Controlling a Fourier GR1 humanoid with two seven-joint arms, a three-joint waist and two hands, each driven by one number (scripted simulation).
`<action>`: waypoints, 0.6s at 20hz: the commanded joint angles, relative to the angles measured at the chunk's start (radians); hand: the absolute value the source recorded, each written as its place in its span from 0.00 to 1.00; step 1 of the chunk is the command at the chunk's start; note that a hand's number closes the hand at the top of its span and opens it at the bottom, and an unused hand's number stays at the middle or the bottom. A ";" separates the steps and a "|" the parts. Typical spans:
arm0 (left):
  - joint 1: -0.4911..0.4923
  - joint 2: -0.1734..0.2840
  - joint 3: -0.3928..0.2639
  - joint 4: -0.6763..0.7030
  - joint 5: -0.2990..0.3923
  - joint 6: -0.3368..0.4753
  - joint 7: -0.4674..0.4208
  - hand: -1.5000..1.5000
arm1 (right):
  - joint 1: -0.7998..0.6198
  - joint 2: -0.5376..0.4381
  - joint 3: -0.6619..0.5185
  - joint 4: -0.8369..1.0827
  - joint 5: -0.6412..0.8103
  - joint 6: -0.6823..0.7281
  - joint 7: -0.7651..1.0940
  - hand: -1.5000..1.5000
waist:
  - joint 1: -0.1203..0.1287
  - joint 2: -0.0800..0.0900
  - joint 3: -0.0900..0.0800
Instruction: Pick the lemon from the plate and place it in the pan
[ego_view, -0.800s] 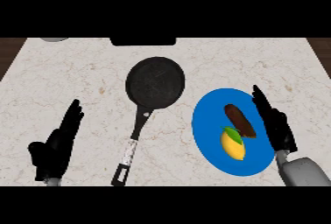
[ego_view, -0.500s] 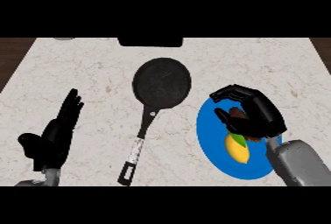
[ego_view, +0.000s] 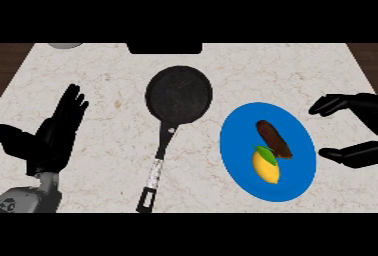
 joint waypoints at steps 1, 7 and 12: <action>-0.053 0.016 0.023 0.050 0.016 -0.045 0.002 0.50 | -0.013 -0.130 -0.046 0.115 0.136 0.089 -0.235 0.00 | 0.007 0.003 -0.001; -0.033 0.009 0.027 0.002 0.016 -0.041 0.046 0.50 | -0.181 -0.110 0.024 0.146 0.255 0.050 -0.257 0.00 | 0.027 -0.003 -0.002; -0.042 -0.020 0.029 0.072 -0.006 -0.048 -0.021 0.50 | -0.241 -0.162 0.125 -0.005 0.395 0.008 -0.119 0.00 | 0.015 -0.005 -0.005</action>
